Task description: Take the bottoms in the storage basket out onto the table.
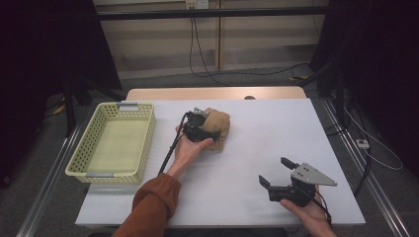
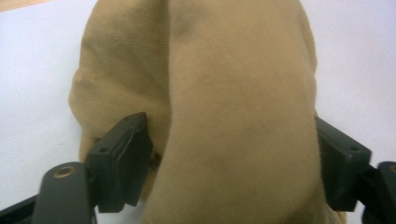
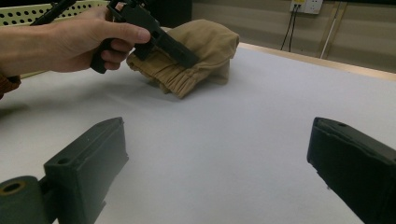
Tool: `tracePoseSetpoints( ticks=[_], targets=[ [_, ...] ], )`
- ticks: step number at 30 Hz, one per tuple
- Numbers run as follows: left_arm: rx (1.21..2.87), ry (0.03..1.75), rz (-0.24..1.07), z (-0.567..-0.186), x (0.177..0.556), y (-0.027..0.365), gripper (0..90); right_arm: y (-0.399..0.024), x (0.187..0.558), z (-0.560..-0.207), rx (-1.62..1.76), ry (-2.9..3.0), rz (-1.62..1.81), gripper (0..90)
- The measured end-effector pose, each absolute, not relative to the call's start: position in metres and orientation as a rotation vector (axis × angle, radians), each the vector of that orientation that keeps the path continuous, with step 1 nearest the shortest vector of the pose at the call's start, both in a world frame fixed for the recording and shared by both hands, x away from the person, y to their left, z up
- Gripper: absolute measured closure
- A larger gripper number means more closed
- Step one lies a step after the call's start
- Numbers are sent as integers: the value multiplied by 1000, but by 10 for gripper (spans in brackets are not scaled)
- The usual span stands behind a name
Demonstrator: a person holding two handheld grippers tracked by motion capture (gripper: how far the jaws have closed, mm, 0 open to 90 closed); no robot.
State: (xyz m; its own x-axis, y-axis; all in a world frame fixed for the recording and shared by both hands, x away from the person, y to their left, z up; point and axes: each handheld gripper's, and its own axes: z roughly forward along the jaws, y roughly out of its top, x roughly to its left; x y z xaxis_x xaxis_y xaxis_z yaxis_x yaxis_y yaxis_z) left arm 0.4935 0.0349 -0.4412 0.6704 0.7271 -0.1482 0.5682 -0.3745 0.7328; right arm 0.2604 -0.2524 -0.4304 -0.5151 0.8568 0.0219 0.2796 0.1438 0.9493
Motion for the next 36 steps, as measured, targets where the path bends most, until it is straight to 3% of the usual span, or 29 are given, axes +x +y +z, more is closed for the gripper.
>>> tracePoseSetpoints(
  ticks=[8,36],
  targets=[
    [2064,1008,211,-441,495,37,60,-253,260,-430,1085,1882,1379,46],
    [2011,961,250,-430,494,41,59,-254,267,-433,1086,1890,1401,46]
  ],
)
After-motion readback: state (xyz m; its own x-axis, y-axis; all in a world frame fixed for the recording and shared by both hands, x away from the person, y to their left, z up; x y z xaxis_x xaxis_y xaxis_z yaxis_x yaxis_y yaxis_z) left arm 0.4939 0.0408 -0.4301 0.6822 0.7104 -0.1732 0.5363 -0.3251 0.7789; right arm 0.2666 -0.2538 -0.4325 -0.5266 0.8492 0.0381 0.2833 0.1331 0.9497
